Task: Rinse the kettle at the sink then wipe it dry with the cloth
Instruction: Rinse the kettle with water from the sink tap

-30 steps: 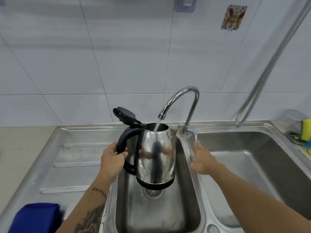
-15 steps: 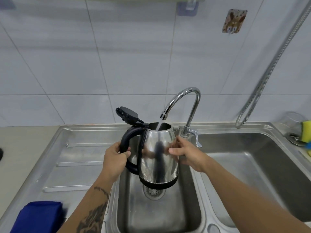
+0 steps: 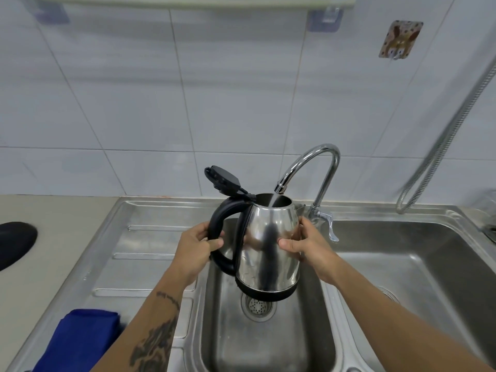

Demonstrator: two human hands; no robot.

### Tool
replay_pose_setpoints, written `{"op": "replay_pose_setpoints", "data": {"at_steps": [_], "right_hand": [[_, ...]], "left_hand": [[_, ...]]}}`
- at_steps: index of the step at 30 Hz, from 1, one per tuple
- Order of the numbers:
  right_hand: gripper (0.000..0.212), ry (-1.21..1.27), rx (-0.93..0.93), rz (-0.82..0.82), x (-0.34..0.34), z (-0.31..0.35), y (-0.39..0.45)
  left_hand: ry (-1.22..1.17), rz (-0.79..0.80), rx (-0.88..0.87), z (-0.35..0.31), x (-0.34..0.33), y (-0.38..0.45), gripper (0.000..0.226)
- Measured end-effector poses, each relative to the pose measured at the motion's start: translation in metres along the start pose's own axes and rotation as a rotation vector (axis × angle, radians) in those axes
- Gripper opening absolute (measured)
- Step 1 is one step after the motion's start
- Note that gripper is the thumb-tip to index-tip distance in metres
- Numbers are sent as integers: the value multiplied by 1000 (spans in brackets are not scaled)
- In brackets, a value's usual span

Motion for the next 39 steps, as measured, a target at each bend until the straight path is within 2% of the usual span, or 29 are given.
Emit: {"op": "replay_pose_setpoints", "data": {"at_steps": [5, 10, 25, 34, 39], "right_hand": [[66, -43, -13, 26, -7, -3, 2], [66, -93, 12, 3, -11, -4, -1], [58, -110, 115, -88, -5, 12, -12], [35, -168, 191, -21, -3, 12, -25], [54, -82, 184, 8, -1, 14, -24]], "left_hand": [[-3, -16, 12, 2, 3, -3, 31], [-5, -23, 27, 5, 6, -5, 37], [-70, -102, 7, 2, 3, -10, 32], [-126, -138, -3, 0, 7, -17, 31], [-129, -122, -1, -1, 6, -18, 33]]}}
Point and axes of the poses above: each hand's wrist, its own y-axis towards the middle knuckle, its own x-axis out of the back of the hand, z = x × y, the point moved 8 cm from there along y, towards the middle knuckle, and after that the axes turned 3 degrees about z, right-handed, at the moved point
